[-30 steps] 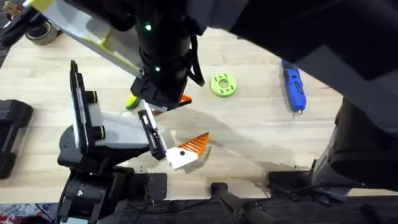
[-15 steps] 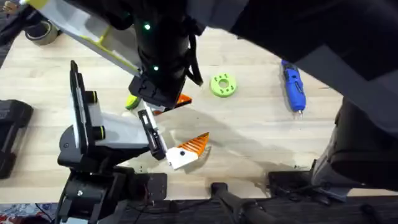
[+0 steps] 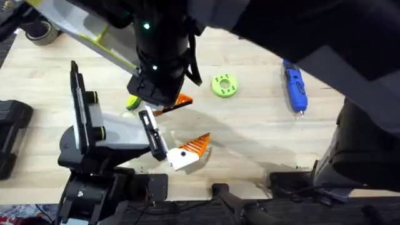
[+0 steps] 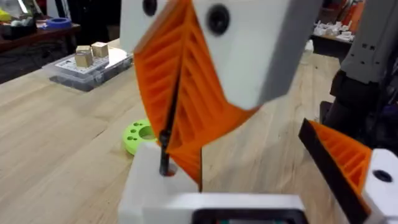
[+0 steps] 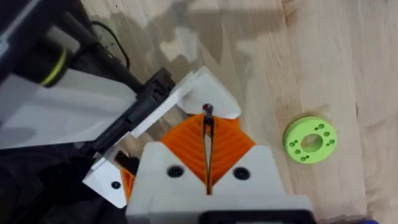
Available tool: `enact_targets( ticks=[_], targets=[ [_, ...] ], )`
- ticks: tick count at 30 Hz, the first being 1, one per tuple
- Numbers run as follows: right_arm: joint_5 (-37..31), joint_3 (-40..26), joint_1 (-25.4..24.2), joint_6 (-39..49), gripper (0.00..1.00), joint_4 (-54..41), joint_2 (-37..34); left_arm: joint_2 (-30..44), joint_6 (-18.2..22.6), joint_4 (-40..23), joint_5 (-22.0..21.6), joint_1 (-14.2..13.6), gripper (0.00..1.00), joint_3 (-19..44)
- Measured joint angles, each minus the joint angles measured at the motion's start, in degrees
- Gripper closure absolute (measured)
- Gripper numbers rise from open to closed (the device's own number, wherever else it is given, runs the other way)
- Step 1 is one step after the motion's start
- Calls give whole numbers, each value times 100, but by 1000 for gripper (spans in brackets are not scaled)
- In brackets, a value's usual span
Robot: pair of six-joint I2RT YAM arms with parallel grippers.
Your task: Pick up the gripper from the table and insert it into the empty holder that is missing its gripper. Then pick up a screw, insert it into the mounting hole, and use the screwdriver to tighten it. Finally, clean up the table by picking up the vegetable and placing it into the bucket.
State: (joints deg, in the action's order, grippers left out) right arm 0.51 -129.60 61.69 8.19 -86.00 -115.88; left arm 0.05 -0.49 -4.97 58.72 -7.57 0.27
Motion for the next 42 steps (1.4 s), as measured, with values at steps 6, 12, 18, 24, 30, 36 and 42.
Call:
enact_targets(
  ticks=[6,12,18,24,30,36,42],
  targets=[
    [0,0,0,0,990,-78,0,-2,0,0,0,0,13,0],
    [0,0,0,2,990,-161,0,-2,0,0,0,0,13,0],
    [0,0,0,2,990,-144,0,-2,0,0,0,0,13,0],
    [0,0,0,2,990,-142,0,0,0,0,0,0,13,0],
    [0,0,0,2,990,-142,0,-2,0,0,0,0,13,0],
    [0,0,0,2,990,-140,0,-2,0,0,0,0,13,0],
    [0,0,0,2,990,-117,0,-2,0,0,0,0,14,0]
  ],
)
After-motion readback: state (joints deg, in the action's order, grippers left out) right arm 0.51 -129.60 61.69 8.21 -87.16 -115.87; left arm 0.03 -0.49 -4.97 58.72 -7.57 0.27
